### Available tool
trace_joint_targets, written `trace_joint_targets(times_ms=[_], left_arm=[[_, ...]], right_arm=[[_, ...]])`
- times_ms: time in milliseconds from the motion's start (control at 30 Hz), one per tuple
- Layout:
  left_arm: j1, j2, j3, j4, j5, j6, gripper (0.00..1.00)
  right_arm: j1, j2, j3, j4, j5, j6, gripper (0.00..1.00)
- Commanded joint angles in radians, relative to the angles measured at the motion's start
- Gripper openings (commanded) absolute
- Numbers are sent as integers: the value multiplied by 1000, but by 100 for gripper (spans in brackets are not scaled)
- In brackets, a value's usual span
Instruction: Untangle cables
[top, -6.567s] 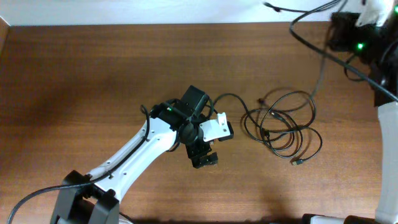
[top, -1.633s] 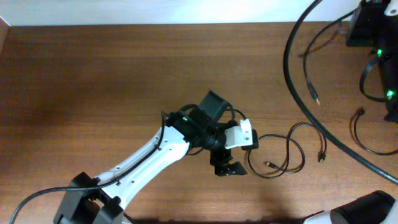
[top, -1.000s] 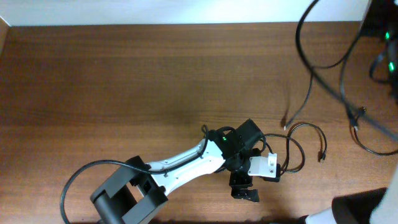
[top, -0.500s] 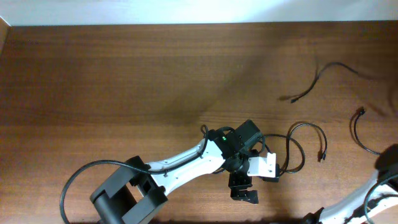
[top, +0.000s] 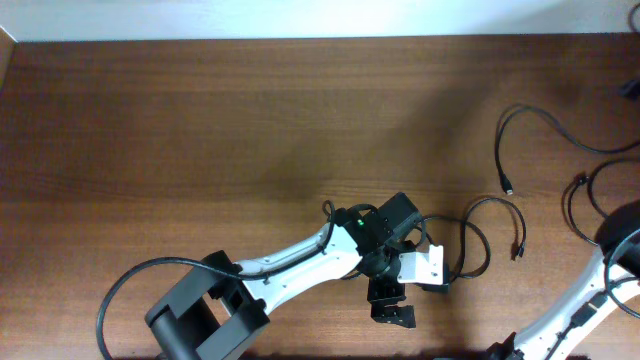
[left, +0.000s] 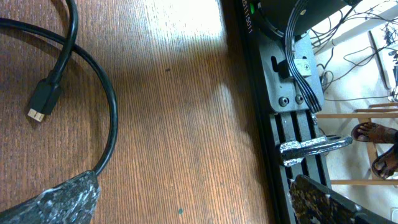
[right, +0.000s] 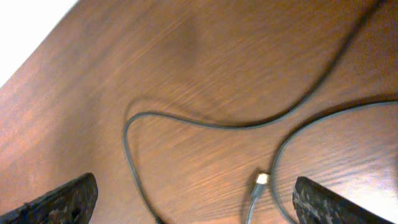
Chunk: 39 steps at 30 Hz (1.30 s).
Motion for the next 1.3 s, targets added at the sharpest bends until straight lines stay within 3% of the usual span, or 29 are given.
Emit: trace_joint_targets(times_ms=[0,100,233,367,500,700,733,833,1267], left_arm=[[-6,0,-3,-3,22,-14,99],[-6,0,-3,-3,22,-14,99],[-6,0,-3,-3,22,-14,99],[-6,0,-3,-3,22,-14,99],[-6,0,-3,-3,22,-13,99],[-6,0,-3,-3,22,-14,99],[-6,0,-3,-3,22,-14,99],[-6,0,-3,-3,22,-13,99],[-6,0,-3,-3,22,-14,99]], right_arm=[[105,-13,6,-64,-58,-120,100],[245,-13,3,-146,112,-140,100],[356,-13,-134,-111,281,-53,100],[370,-13,-281,-6,246,158,100],[404,-13,-378,145,170,209,99],[481,-12,-454,285,284,592,99],[482,-12,-454,294,298,609,99],[482,-11,-460,299,337,654,79],[481,-11,-661,445,375,649,80]])
